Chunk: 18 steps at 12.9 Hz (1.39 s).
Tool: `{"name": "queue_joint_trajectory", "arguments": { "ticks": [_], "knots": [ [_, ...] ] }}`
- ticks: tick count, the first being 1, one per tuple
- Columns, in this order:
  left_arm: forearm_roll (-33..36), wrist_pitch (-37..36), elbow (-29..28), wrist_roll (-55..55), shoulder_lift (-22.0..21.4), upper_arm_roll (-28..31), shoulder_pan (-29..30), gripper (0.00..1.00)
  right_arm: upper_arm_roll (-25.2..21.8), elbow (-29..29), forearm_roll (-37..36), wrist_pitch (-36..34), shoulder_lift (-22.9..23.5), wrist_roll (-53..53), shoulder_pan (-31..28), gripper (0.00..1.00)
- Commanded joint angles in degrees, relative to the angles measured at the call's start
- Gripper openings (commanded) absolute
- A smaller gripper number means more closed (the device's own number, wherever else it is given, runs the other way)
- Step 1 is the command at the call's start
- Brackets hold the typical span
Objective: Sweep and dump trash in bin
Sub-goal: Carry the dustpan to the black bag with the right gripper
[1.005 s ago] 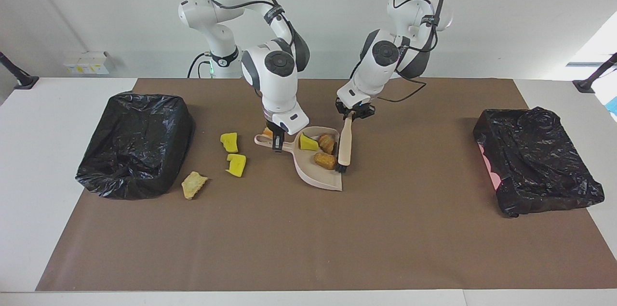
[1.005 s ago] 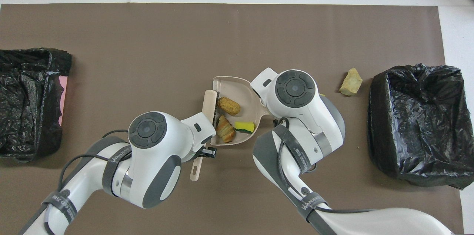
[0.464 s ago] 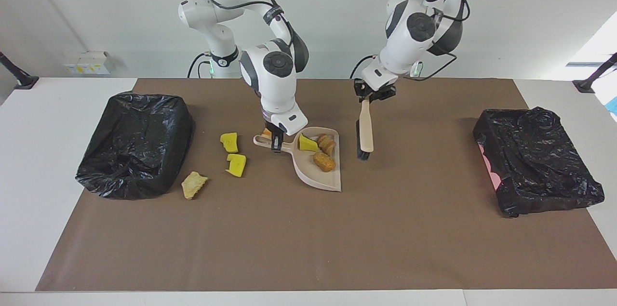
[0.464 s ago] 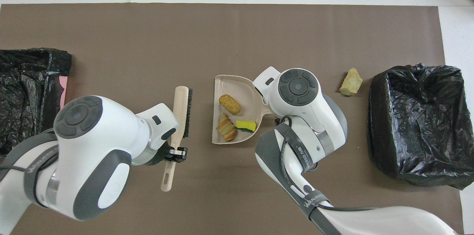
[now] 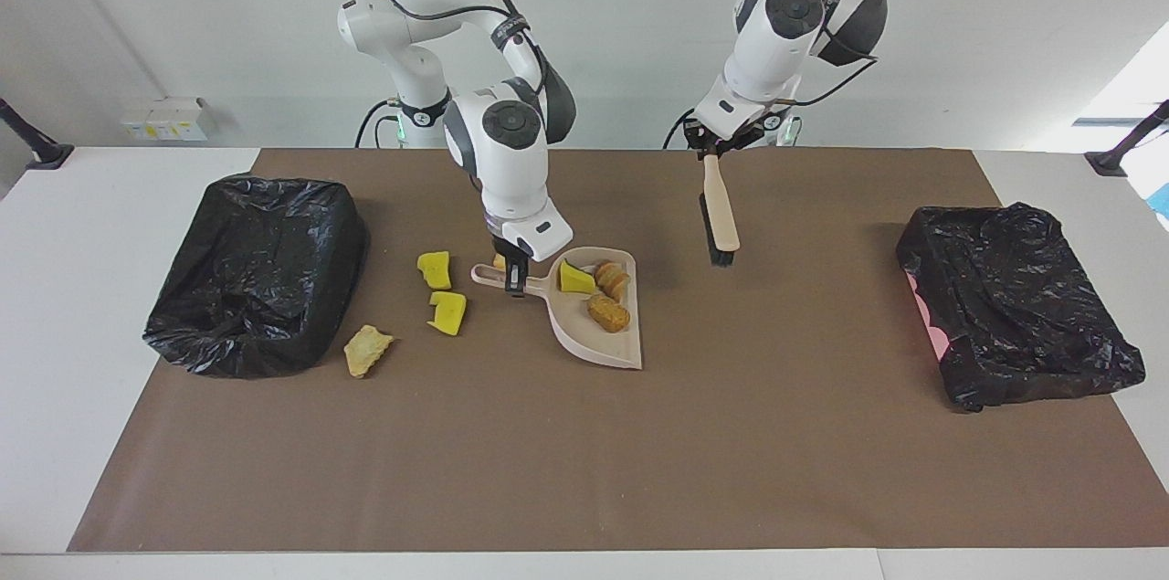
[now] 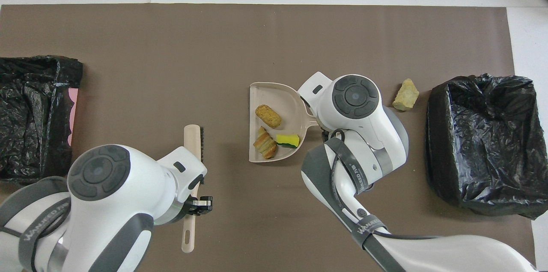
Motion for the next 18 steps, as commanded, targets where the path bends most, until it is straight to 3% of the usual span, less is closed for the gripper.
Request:
{"name": "queue_joint_trajectory", "arguments": {
  "ticks": [1,3,6,9,14,18],
  "knots": [
    [1.2,6.2,-4.6,-8.4,-0.6,0.3,-7.2,0.0,0.3,1.1,5.3,0.8,-1.1,-5.4,-1.1,0.0],
    [1.1,15.5,-9.8,-13.9,0.8,0.3,-13.3,0.0,0.3,1.5,8.5,0.8,-1.7,-9.7,-3.3,0.0],
    [0.7,17.7,-11.2,-14.8,1.0,0.3,-16.9,0.0,0.3,2.2,11.9,-0.5,-3.3,-15.3,-6.9,0.0],
    [0.0,25.1,-11.2,-18.5,6.7,0.2,-19.2,0.0,0.3,4.1,12.0,-4.9,-4.3,-19.4,-11.2,0.0],
    [-1.7,26.8,-11.4,-18.9,7.5,0.2,-19.9,0.0,-0.1,6.7,12.8,-12.8,-6.5,-28.4,-22.3,0.0],
    [-2.7,27.5,-11.3,-18.1,9.5,0.3,-20.3,0.0,-0.4,8.9,9.5,-13.9,-6.5,-35.2,-29.8,0.0]
  ]
}}
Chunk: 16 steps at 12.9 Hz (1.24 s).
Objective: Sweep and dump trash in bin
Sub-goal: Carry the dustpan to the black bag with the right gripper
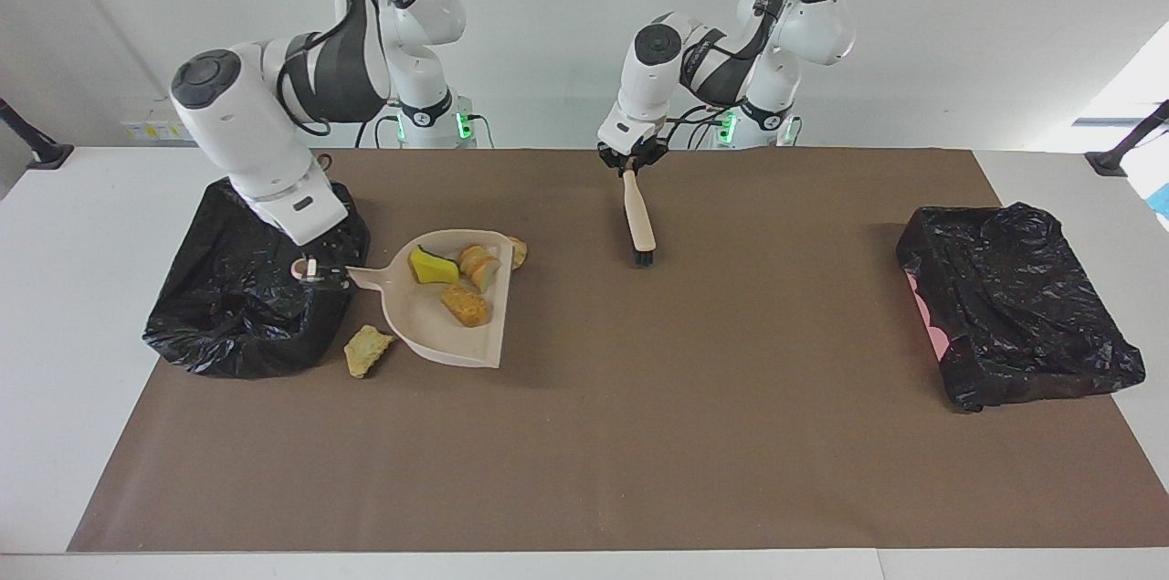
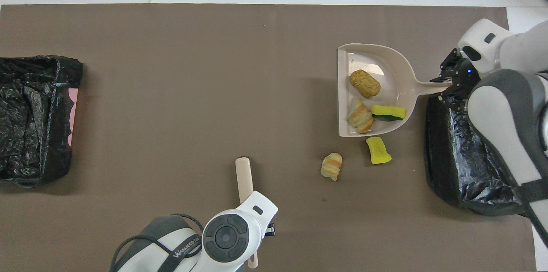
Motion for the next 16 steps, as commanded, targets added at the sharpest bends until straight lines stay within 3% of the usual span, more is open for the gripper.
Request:
{"name": "queue_joint_trajectory", "arguments": {
  "ticks": [1,2,4,6,7,11,16],
  "knots": [
    [-0.9,2.1,-0.5,0.4,0.4,1.0,-1.7,0.04,0.5,1.1,-1.1,-1.6,-0.3,-5.6,-4.8,0.0],
    [-0.9,2.1,-0.5,1.9,0.4,1.0,-1.7,0.16,0.4,1.2,-1.3,-1.6,-0.3,-8.7,-6.4,0.0],
    [-0.9,1.9,-0.2,4.2,0.5,1.1,-1.6,0.69,0.4,1.2,-2.9,-1.8,-0.4,-14.2,-10.6,0.0],
    [-0.5,1.5,1.3,5.3,0.7,1.6,-0.4,0.85,0.4,2.5,-3.0,-1.8,-0.5,-19.7,-14.5,0.0],
    [-0.2,1.0,2.9,5.4,0.6,1.7,2.2,1.0,0.3,2.9,-3.7,-2.2,-0.5,-21.7,-16.0,0.0],
    [0.4,0.5,8.1,9.7,0.0,1.8,11.1,1.0,0.3,6.3,-10.6,-4.8,-0.4,-24.9,-19.0,0.0],
    [4.1,-10.5,13.8,22.7,-2.2,1.8,24.6,1.0,0.2,4.7,-22.1,-4.4,-1.2,-24.4,-19.8,0.0]
  ]
}}
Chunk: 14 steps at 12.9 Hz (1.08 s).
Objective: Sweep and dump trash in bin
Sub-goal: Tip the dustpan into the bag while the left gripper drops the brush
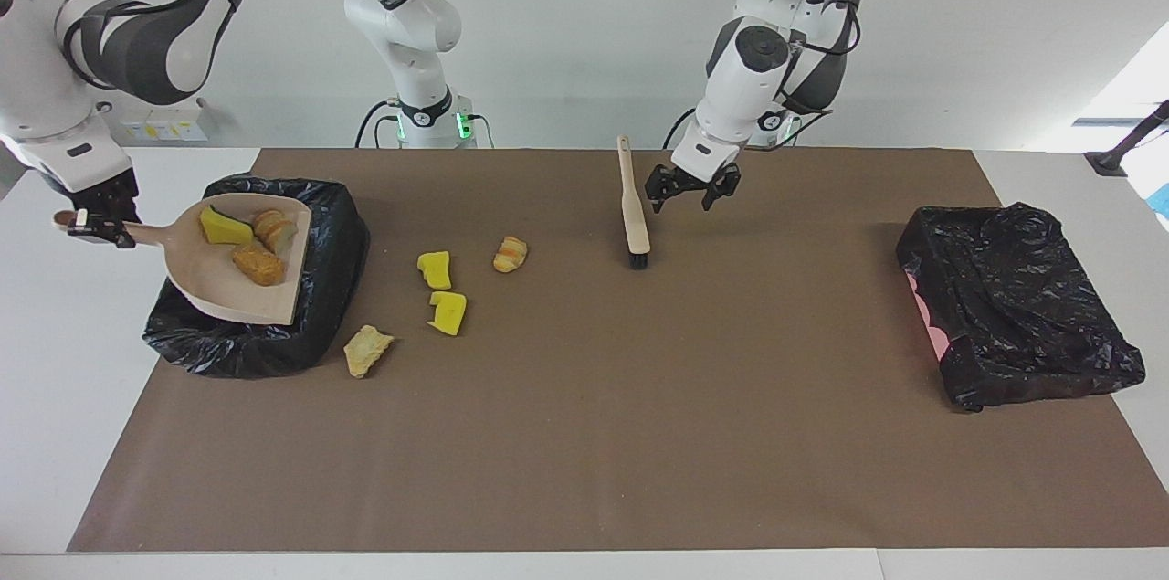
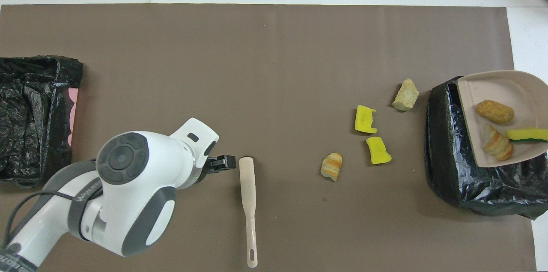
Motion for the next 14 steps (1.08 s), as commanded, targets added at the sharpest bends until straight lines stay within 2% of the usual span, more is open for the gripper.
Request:
{"name": "queue_joint_trajectory", "arguments": {
  "ticks": [1,3,6,8,9,11,14],
  "knots": [
    [1.1,-5.9,2.5,9.1,-1.8,-0.6,7.3,1.0,0.3,-1.9,-4.5,-0.6,-1.8,-0.8,-1.3,0.0],
    [1.2,-7.7,2.6,16.1,-2.3,-0.5,12.0,1.0,0.3,-3.3,-10.2,-0.5,-2.5,0.6,-1.4,0.0],
    [3.7,-10.0,3.1,26.5,-3.3,-0.5,19.1,1.0,0.5,-6.9,-19.8,2.0,-4.3,8.4,-0.9,0.0],
    [5.4,-10.8,4.5,29.5,-3.1,-0.5,21.7,1.0,0.5,-8.3,-22.6,1.5,-5.2,11.4,0.5,0.0],
    [5.8,-11.2,6.1,30.3,-3.0,-0.5,23.1,1.0,0.6,-9.1,-23.9,1.3,-6.1,12.9,0.8,0.0],
    [8.7,-15.8,11.4,30.5,-2.4,-0.6,24.0,1.0,0.7,-10.8,-26.4,1.2,-7.9,15.1,3.0,0.0],
    [9.3,-22.4,19.1,30.6,-2.2,-0.5,24.7,1.0,0.9,-11.0,-29.7,0.9,-9.6,15.5,3.3,0.0]
  ]
}}
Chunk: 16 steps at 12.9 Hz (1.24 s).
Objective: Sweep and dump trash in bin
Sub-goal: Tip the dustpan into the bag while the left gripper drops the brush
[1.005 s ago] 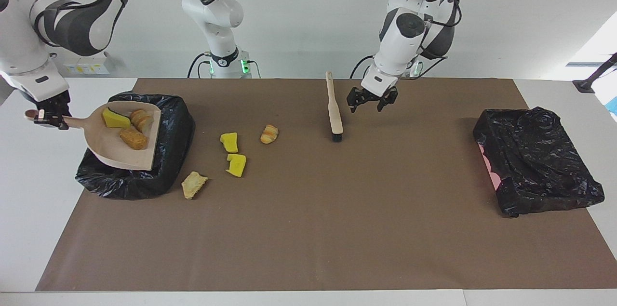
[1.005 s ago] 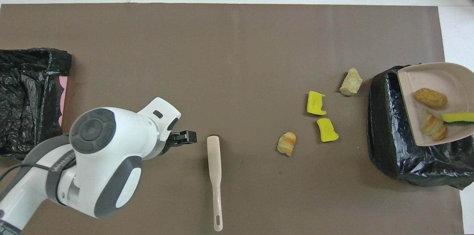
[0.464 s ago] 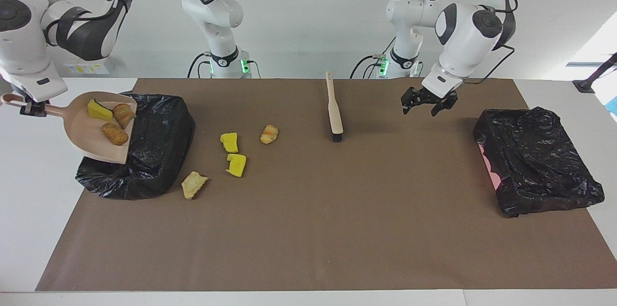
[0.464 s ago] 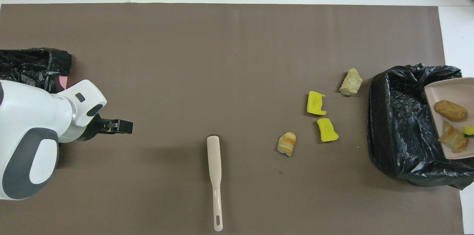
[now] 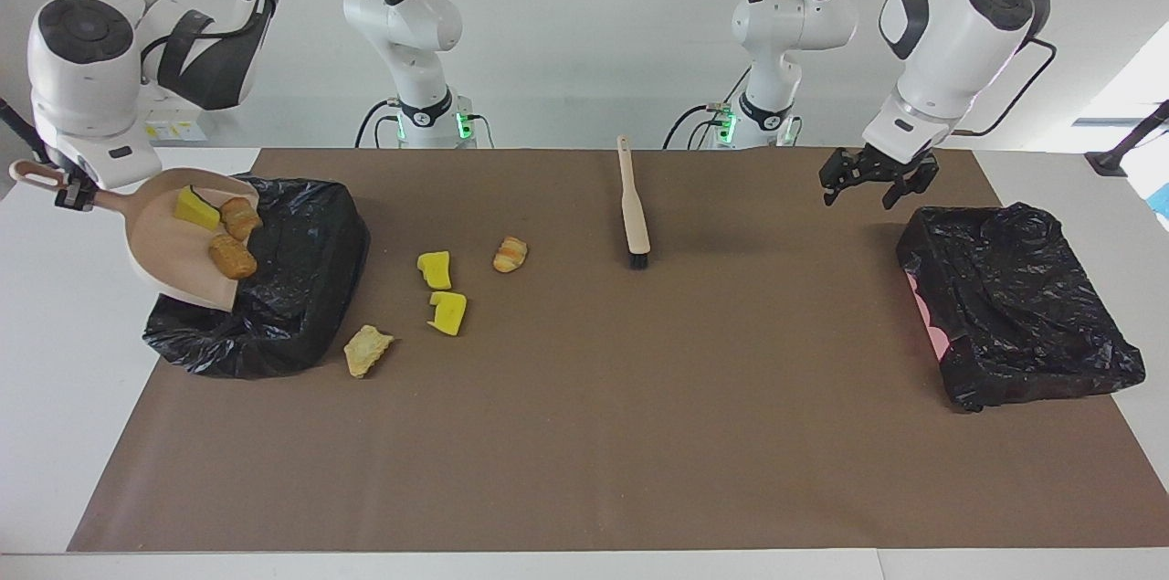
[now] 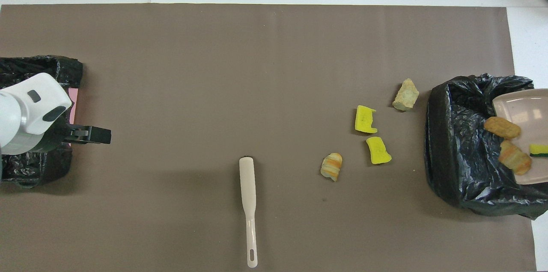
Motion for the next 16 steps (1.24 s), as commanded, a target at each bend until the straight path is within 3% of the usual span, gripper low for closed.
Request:
{"name": "queue_joint_trajectory", "arguments": {
  "ticks": [1,4,8,16],
  "knots": [
    [1.2,-6.0,7.2,0.5,0.7,-0.6,2.0,1.0,0.6,-2.3,-4.6,0.3,-3.2,1.0,-0.4,0.0],
    [1.2,-8.0,12.0,0.5,0.9,-0.5,2.3,1.0,0.7,-2.3,-7.0,0.3,-4.6,1.0,-0.3,0.0],
    [1.3,-13.2,22.9,0.1,7.1,-0.5,3.0,1.0,1.2,-1.3,-6.2,-1.3,-4.6,1.3,4.2,0.0],
    [1.3,-13.0,22.1,0.1,6.4,-0.5,3.0,1.0,1.9,-1.6,18.5,-3.4,-4.5,9.4,9.1,0.0]
  ]
}}
